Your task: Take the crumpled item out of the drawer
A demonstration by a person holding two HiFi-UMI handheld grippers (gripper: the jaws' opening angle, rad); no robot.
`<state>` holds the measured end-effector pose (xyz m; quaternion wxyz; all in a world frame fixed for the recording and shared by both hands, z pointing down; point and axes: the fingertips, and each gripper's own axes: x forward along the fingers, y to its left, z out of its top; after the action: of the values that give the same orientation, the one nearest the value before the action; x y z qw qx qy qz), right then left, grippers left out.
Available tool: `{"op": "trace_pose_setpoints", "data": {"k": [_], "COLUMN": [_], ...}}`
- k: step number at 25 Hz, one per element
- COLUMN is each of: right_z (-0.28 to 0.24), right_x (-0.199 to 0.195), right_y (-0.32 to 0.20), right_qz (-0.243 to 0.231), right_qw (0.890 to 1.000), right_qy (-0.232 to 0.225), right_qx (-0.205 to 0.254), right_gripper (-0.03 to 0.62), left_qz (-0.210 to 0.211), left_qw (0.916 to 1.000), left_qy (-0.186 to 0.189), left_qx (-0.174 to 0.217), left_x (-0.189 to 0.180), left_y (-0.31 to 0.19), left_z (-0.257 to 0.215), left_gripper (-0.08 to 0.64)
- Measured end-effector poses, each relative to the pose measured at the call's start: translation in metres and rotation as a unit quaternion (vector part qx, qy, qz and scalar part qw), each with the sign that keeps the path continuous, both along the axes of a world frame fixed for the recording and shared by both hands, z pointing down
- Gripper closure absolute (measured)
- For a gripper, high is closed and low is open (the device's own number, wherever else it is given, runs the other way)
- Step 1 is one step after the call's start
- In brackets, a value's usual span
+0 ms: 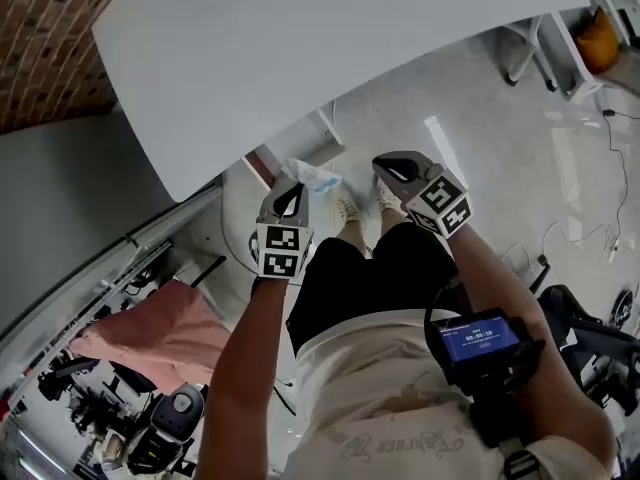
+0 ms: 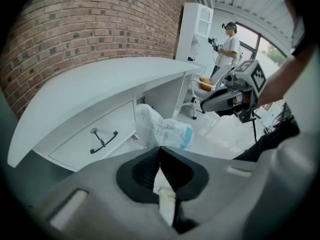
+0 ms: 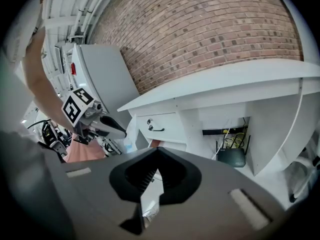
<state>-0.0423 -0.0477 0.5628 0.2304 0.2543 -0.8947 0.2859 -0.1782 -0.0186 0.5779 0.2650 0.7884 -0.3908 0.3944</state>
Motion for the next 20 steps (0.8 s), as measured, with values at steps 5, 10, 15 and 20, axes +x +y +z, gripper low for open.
{"op": "trace_pose_setpoints", "data": {"k": [5, 10, 15, 20], "right_z": [-0.034, -0.072, -0.105, -0.139], "right_x": [-0.005, -0.012, -0.022, -0.044], "right_y": [0.010, 0.014, 0.013, 0.010], "right_qz": [-0.014, -0.020, -0.029, -0.044], "right_qw": [1.000, 0.999, 0.998, 0.996], "right_qy": [0.005, 0.006, 0.011, 0.010], "right_qx": [0.013, 0.028, 0.052, 0.080], "right_gripper": [0.583, 0.583, 0.584, 0.584], "left_qz": [-0.029, -0.063, -0.086, -0.113], "left_qw": [0.9993, 0.9970, 0.9937, 0.9888], "left_qy": [0.017, 0.037, 0.049, 0.049], "left_qx": [0.015, 0.024, 0.053, 0.084], "left_x": [-0.007, -0.016, -0.035, -0.067], "left_y": [0.012, 0.028, 0.033, 0.040], "left_z": [-0.036, -0.064, -0.097, -0.130], "left_gripper": [0.554, 0.554, 0.554, 0.554]}}
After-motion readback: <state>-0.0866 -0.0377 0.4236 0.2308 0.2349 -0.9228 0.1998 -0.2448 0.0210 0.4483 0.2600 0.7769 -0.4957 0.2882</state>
